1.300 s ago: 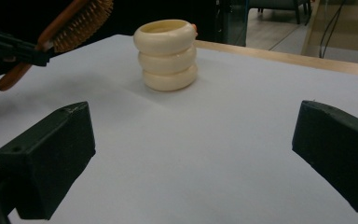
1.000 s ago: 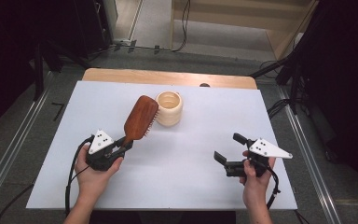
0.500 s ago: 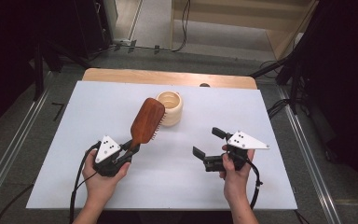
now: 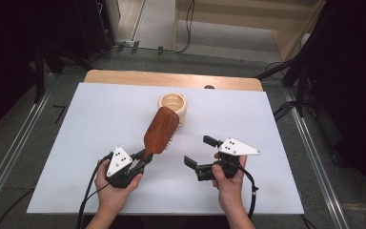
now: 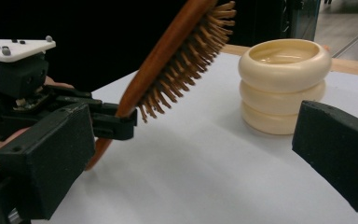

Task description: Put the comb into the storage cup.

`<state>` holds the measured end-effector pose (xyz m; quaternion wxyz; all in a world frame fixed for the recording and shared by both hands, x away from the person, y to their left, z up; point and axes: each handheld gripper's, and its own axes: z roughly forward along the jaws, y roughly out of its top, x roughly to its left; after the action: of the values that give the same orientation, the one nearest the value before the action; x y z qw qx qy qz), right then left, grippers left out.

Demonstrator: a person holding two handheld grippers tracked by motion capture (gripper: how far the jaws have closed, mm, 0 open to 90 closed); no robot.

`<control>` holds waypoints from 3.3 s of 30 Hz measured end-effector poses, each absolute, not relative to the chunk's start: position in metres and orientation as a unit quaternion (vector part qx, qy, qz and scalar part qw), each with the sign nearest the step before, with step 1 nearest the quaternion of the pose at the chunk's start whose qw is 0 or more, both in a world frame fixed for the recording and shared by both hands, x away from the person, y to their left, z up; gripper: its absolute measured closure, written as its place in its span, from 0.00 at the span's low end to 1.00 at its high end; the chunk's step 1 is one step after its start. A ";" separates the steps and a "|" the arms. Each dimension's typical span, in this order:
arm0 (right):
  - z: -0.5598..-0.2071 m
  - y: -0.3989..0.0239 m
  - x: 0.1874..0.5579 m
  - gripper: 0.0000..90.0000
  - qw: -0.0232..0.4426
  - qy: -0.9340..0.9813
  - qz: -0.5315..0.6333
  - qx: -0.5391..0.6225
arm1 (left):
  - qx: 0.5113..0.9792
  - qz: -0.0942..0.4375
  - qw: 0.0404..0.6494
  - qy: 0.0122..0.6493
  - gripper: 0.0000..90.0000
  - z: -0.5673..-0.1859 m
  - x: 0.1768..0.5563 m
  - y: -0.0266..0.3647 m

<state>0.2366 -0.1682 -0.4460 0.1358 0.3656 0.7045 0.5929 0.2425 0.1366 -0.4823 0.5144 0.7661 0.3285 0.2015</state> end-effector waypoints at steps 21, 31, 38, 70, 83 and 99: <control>-0.448 -0.142 0.237 0.12 0.083 0.657 0.603 0.444 | 0.773 0.190 0.525 0.301 0.81 -0.492 0.227 0.107; -0.453 -0.139 0.241 0.21 0.062 0.635 0.602 0.481 | 0.772 0.195 0.533 0.285 0.81 -0.491 0.219 0.097; -0.459 -0.144 0.244 0.36 0.035 0.601 0.616 0.508 | 0.772 0.206 0.533 0.280 0.81 -0.493 0.215 0.091; -0.454 -0.173 0.238 0.60 0.037 0.586 0.669 0.456 | 0.759 0.146 0.553 0.312 0.00 -0.487 0.230 0.126; -0.450 -0.177 0.237 0.59 0.062 0.596 0.668 0.442 | 0.739 0.174 0.549 0.349 0.00 -0.491 0.234 0.177; -0.443 -0.186 0.244 0.59 0.078 0.601 0.667 0.433 | 0.732 0.215 0.520 0.383 0.00 -0.488 0.238 0.232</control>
<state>0.2444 -0.1859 -0.4427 0.0780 0.4328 0.6014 0.6671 0.2379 0.2323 -0.4880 0.5204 0.7321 0.3834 0.2149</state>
